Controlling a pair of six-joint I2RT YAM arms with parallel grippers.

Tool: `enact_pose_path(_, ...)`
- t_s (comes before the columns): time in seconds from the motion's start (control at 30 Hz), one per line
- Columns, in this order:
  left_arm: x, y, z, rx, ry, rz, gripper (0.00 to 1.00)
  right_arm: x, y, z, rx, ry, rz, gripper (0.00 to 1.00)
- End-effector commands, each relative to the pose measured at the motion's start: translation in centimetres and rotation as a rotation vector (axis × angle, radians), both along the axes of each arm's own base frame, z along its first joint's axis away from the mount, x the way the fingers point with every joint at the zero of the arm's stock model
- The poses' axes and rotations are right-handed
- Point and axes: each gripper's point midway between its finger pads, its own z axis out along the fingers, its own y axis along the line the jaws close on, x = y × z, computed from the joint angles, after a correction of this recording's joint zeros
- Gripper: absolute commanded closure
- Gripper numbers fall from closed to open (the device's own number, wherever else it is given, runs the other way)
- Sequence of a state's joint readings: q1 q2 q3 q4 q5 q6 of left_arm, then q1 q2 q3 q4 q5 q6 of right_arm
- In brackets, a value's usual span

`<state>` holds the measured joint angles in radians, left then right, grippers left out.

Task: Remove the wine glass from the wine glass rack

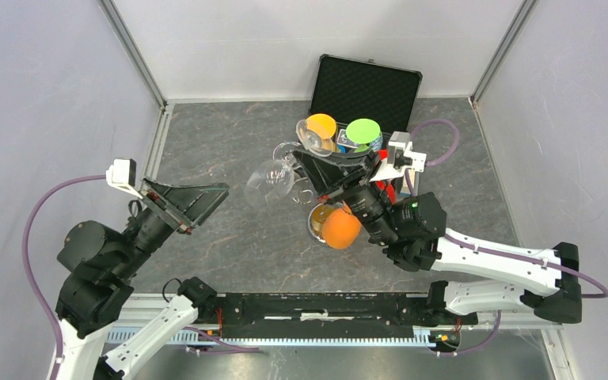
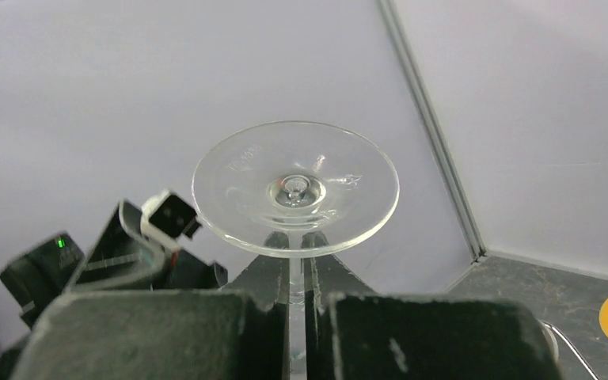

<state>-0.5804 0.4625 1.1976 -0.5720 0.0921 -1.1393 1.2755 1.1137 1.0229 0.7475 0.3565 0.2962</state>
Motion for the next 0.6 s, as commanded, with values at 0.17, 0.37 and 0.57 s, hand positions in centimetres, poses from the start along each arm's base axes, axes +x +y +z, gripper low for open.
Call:
enact_pose_path(0.17, 0.2, -1.7, 1.2, 0.046, -0.123, -0.069, 0.0, 1.4, -2.5, 5.4, 0.305, 0.095, -0.039, 1.0)
enact_pose_path(0.37, 1.0, -2.8, 1.3, 0.036, -0.136, -0.096, 0.0, 0.8, -1.9, 5.9, 0.332, 0.1, 0.019, 1.0)
enact_pose_path(0.57, 1.4, -3.4, 0.5, 0.095, -0.123, -0.113, 0.0, -0.3, -4.3, 6.0, 0.393, 0.043, 0.031, 1.0)
